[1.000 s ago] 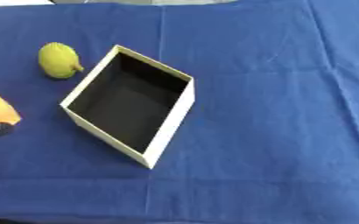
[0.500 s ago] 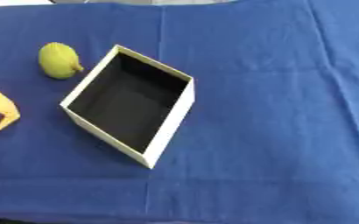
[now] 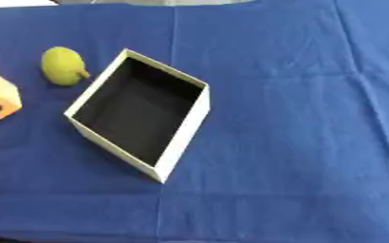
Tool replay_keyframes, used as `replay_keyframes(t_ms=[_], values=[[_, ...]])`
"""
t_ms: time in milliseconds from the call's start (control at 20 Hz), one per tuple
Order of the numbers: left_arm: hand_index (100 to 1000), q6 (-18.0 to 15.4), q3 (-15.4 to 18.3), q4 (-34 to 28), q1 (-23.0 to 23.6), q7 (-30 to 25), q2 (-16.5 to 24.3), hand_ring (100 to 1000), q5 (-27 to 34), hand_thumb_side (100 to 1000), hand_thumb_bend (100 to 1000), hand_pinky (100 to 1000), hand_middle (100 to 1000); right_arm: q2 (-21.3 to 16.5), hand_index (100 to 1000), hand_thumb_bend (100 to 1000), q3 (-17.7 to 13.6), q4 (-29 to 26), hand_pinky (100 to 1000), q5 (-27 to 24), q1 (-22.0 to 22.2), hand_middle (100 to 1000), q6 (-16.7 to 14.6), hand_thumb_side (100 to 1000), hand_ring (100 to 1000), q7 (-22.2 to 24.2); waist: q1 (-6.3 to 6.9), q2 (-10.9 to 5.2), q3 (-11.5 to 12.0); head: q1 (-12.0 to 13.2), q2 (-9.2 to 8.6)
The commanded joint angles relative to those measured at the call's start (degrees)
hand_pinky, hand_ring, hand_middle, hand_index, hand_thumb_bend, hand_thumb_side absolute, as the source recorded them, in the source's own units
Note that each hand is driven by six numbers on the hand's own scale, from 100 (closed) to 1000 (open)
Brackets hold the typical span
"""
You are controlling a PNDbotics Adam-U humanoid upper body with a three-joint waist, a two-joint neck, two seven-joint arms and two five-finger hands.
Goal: Pick up objects on the table and place them in the box.
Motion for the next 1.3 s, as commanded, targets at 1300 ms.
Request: replay_keyframes(t_ms=[1300], values=[[652, -31.6, -15.4, 9.1, -33.6, -7.3, -24.0, 561, -6.3, 156, 100, 670, 474, -1.7, 755, 100, 0.3, -0.9, 828, -1.7, -4.5, 680, 0.0, 712, 714, 0.8, -0.19, -2.45, 0.2, -0.5, 1.21]])
